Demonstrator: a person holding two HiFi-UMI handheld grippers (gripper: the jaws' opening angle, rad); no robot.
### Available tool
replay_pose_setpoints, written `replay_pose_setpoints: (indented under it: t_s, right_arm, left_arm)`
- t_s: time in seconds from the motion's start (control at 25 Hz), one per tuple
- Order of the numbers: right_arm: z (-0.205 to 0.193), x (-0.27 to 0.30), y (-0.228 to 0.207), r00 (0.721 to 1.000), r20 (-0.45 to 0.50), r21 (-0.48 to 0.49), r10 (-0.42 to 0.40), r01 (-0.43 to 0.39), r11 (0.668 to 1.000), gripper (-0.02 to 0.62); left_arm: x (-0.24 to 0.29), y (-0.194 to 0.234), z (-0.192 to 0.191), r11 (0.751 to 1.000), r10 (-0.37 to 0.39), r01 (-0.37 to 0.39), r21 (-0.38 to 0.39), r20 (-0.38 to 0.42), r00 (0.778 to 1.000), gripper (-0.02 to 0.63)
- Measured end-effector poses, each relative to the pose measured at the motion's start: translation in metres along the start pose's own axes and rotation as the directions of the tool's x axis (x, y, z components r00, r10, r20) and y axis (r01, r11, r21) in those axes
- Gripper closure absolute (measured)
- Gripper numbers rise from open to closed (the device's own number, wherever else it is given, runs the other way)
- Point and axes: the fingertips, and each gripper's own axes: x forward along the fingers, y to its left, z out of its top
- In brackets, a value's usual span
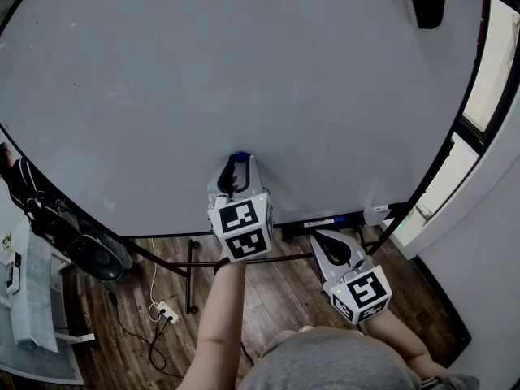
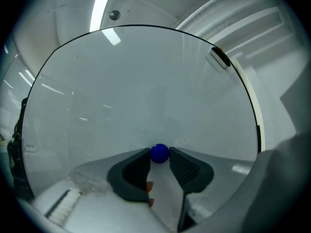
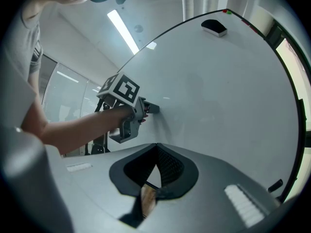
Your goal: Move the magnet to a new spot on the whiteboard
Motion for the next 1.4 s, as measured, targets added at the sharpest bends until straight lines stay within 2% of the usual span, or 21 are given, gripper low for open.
replay_pose_setpoints:
  t_s: [0.52,1.12,1.4]
  right_arm:
    - [0.002,-0.008,0.007,1.000,0.006,-0.002,-0.010,0.010,1.000,0.597]
    - [0.011,-0.004,0.016,0.999,0.027,-0.012,-0.024,0.024,1.000,0.597]
    - [0.007,-0.006,0.015,0.999,0.021,0.010,-0.048,0.048,0.999,0.597]
  left_arm:
    - [-0.022,-0.001,0.006,1.000,-0.009,0.010,-0.019,0.030,1.000,0.474]
    - [-0.069,0.007,-0.010,0.993,-0.029,0.033,-0.112,0.033,0.999,0.474]
    - [-0.075,0.002,-0.012,0.992,-0.054,0.056,-0.112,0.022,0.998,0.474]
